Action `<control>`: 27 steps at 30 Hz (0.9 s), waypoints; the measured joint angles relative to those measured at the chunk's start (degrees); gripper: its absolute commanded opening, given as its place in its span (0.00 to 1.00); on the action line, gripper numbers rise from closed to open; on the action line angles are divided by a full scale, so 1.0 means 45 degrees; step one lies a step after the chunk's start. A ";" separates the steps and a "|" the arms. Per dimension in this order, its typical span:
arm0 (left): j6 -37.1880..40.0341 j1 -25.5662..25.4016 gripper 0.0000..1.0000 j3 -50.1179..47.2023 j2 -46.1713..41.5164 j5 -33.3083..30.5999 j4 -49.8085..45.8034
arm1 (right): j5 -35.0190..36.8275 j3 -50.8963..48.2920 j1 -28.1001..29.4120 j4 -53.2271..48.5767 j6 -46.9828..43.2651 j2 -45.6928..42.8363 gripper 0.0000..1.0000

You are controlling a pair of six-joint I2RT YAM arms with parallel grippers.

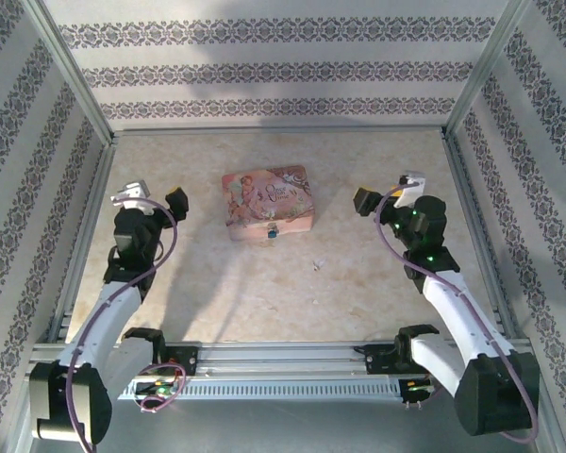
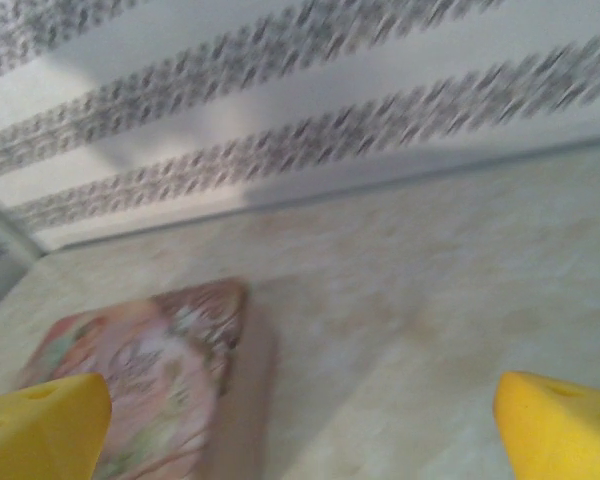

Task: Unlock the padlock with the key

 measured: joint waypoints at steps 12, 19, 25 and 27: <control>-0.5110 -0.0005 0.99 0.1273 0.3813 0.5761 -0.3347 | -0.1331 0.3944 0.3667 -0.2545 0.1661 0.5552 0.98; -0.6314 -0.0306 0.99 0.1277 0.5362 0.7169 -0.2467 | -0.1579 0.6198 0.3716 -0.3249 0.1826 0.8869 0.98; -0.6785 -0.0617 0.99 0.1311 0.5935 0.7582 -0.1783 | -0.1851 0.7941 0.3905 -0.3716 0.1768 1.0355 0.99; -0.6790 -0.0617 0.99 0.1370 0.5901 0.7529 -0.1797 | -0.1996 0.8626 0.4056 -0.3920 0.1719 1.0846 0.98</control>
